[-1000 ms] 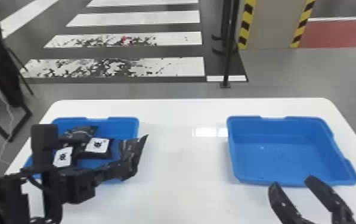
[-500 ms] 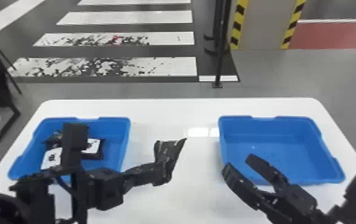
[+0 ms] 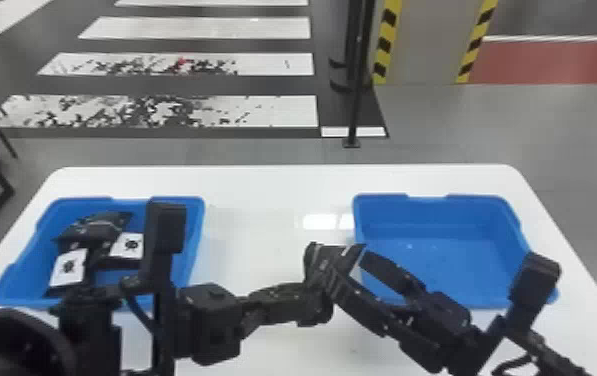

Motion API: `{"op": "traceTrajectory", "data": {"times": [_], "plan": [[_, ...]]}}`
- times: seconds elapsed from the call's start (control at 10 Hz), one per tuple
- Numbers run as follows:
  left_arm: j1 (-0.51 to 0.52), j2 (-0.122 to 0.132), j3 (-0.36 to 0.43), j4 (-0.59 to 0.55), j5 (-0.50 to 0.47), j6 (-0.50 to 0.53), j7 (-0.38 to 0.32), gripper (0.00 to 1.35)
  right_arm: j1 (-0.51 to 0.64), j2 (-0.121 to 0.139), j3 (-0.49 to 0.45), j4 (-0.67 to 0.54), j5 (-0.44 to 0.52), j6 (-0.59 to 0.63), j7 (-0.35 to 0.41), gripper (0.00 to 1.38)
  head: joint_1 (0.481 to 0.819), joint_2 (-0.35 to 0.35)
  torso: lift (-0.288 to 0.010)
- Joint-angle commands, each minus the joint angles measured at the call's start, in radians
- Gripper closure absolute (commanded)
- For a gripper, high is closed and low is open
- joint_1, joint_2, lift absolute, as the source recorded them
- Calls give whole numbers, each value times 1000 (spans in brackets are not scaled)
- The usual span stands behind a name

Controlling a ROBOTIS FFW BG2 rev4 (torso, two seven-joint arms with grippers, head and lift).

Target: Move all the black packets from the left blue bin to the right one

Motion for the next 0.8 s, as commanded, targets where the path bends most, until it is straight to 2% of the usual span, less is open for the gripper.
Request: {"op": "traceTrajectory", "data": {"times": [0.0,0.1,0.3,0.4,0.7], "plan": [[-2,0,-23,2,16,2,0,1210,-32,-4,1,22,-4,1,1,142,695,-3,-138],[-4,2,-31,0,18,2,0,1210,-47,-5,1,29,-2,1,1,179,695,-18,-138],[-4,2,-29,0,20,2,0,1210,-52,-5,1,51,-30,1,-1,1099,695,-36,-138],[-4,2,-25,2,20,2,0,1210,-50,-4,1,51,-40,1,-1,1283,695,-37,-138],[-2,0,-21,2,24,-10,0,1210,-50,-4,25,56,-90,25,10,1283,695,-21,-138]]}}
